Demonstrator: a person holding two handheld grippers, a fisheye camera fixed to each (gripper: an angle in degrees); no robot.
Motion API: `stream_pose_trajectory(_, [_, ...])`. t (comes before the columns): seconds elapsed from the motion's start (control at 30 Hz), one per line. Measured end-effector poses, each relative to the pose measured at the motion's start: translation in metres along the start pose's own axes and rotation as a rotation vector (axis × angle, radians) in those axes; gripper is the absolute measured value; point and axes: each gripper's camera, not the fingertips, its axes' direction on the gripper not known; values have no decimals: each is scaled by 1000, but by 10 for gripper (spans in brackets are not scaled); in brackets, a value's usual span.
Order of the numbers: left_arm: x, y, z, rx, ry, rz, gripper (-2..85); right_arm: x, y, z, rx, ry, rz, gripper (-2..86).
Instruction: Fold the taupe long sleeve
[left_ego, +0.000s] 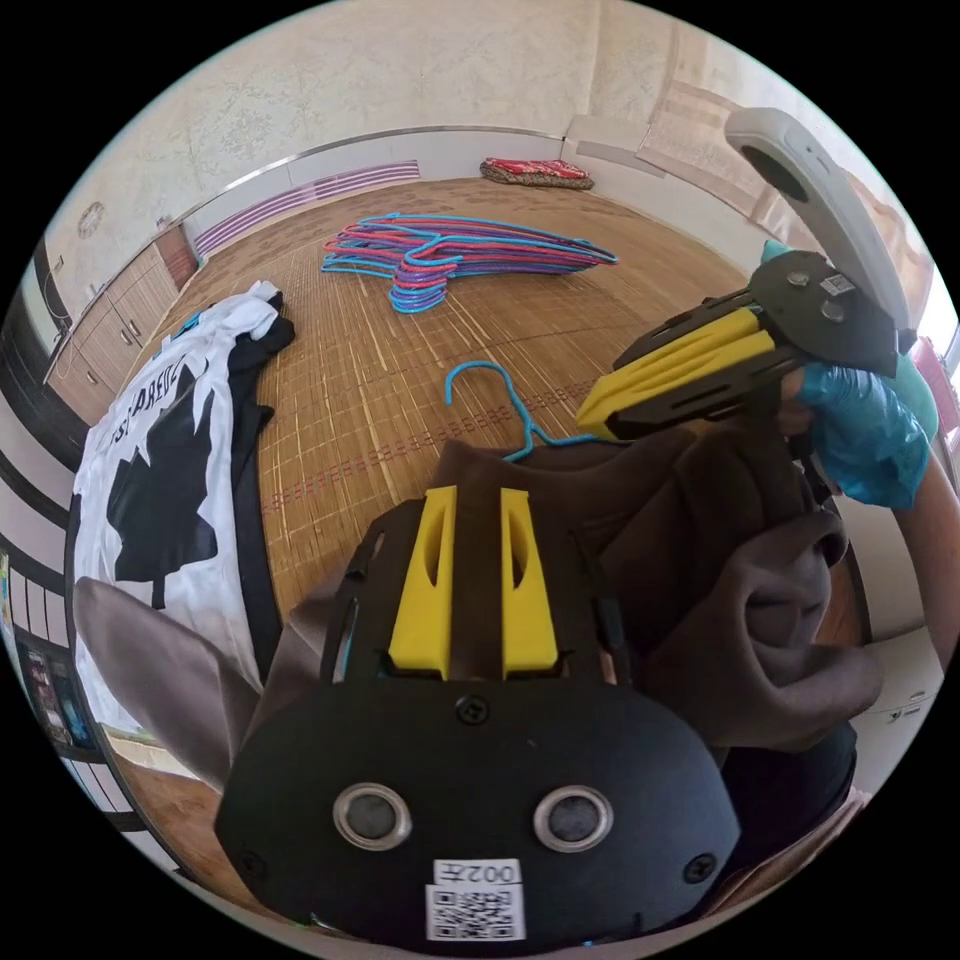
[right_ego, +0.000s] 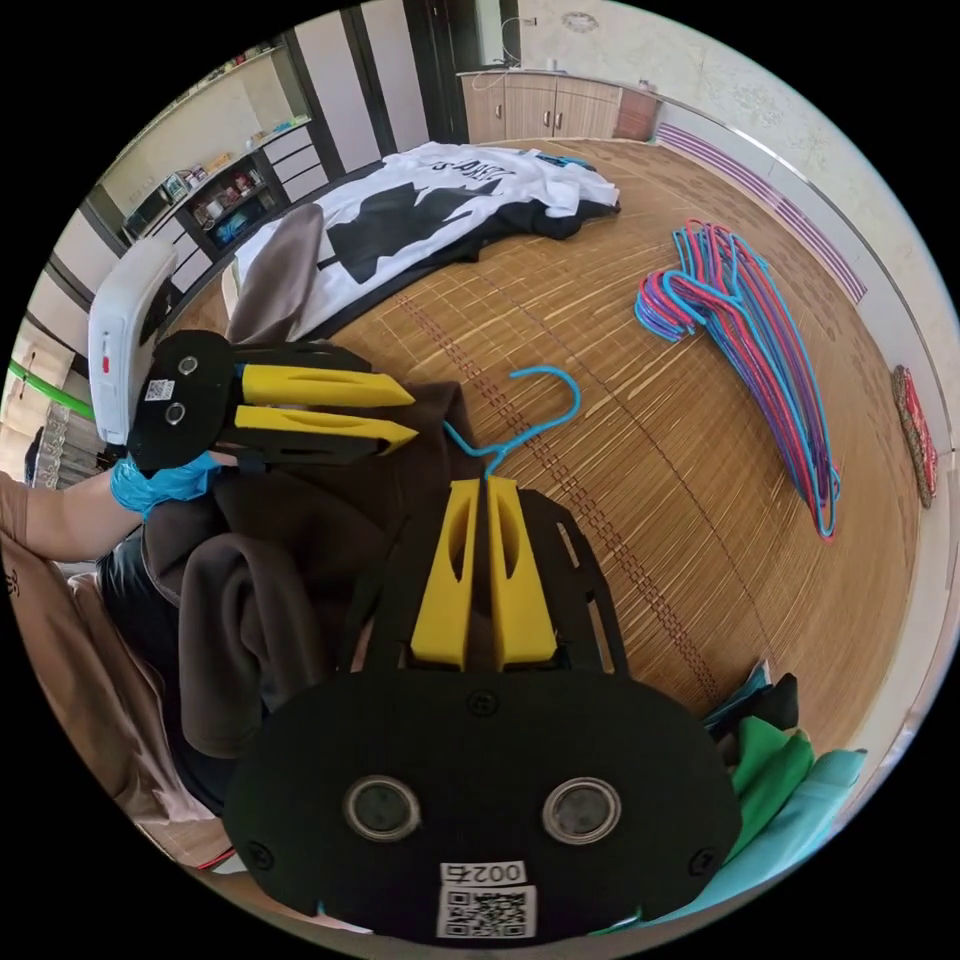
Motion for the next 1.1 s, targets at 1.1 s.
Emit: stream_pose_trajectory(1.1, [-21,43,-140,249,85,24,58,0,85,-64,170,-228,-211,-7])
